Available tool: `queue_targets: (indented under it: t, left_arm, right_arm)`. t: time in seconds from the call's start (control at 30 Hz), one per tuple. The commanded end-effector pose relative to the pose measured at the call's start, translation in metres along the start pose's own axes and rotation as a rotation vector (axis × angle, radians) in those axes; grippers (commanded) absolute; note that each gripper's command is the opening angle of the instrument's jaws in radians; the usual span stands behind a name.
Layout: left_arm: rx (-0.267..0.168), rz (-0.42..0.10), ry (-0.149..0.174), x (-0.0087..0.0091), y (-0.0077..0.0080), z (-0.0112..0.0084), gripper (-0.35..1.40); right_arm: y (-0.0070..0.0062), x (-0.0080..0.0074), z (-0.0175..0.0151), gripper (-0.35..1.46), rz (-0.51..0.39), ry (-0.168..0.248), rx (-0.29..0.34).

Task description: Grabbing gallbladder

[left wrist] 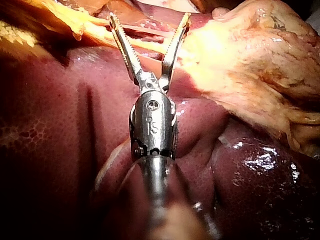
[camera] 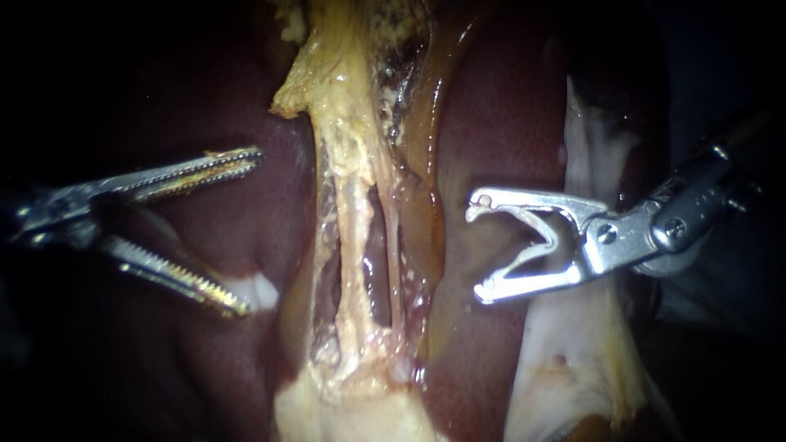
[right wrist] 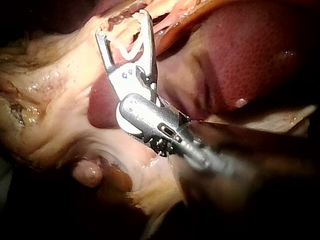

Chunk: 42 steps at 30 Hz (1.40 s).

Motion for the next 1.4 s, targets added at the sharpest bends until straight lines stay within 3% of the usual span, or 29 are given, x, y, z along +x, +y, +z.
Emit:
queue_targets:
  t: [0.03,0.1,0.2,0.23,0.33,0.43,0.57,0.73,0.87,1.07,1.23,1.33,1.37,1.4]
  left_arm:
    - [0.003,-0.010,-0.001,0.0000,0.0001,-0.0001,0.98]
    - [-0.022,-0.095,0.002,-0.0003,0.0003,-0.0002,0.91]
    - [-0.141,-0.193,0.005,-0.0010,0.0011,-0.0002,0.93]
    - [-0.161,-0.202,0.006,-0.0012,0.0014,-0.0002,0.93]
    - [-0.241,-0.301,0.003,-0.0023,0.0035,0.0000,0.89]
    - [-0.277,-0.371,-0.004,-0.0029,0.0061,0.0007,0.86]
    - [-0.314,-0.400,-0.009,-0.0028,0.0087,0.0016,0.86]
    - [-0.348,-0.439,-0.015,-0.0016,0.0104,0.0028,0.86]
    - [-0.353,-0.473,-0.022,-0.0010,0.0108,0.0041,0.79]
    - [-0.361,-0.507,0.004,-0.0002,0.0112,0.0062,0.64]
    - [-0.364,-0.514,0.011,0.0005,0.0123,0.0068,0.57]
    - [-0.365,-0.526,0.024,0.0009,0.0129,0.0067,0.36]
    - [-0.365,-0.539,0.034,0.0011,0.0131,0.0065,0.09]
    - [-0.362,-0.540,0.047,0.0011,0.0131,0.0063,-0.32]
  right_arm:
    - [0.0000,0.0001,0.0000,0.60,0.000,0.000,0.000]
    - [0.0000,0.0001,0.0000,0.60,0.000,0.000,0.001]
    - [-0.0001,0.0001,0.0000,0.60,0.000,0.000,0.001]
    - [-0.0001,0.0001,0.0000,0.60,0.000,0.000,0.001]
    - [-0.0001,0.0001,0.0000,0.60,0.000,0.001,0.001]
    - [-0.0001,0.0001,0.0001,0.60,0.000,0.000,0.001]
    - [-0.0001,0.0001,0.0002,0.60,0.000,0.000,0.000]
    - [-0.0001,0.0001,0.0002,0.60,0.000,0.000,0.000]
    - [-0.0002,0.0002,0.0003,0.60,0.000,0.001,0.001]
    - [-0.0003,0.0003,0.0002,0.60,-0.001,0.001,0.001]
    - [-0.0003,0.0004,0.0002,0.60,-0.001,0.001,0.002]
    - [-0.0004,0.0005,0.0002,0.60,0.000,0.001,0.002]
    - [-0.0004,0.0005,0.0002,0.60,0.000,0.001,0.002]
    - [-0.0004,0.0005,0.0002,0.60,0.000,0.001,0.002]
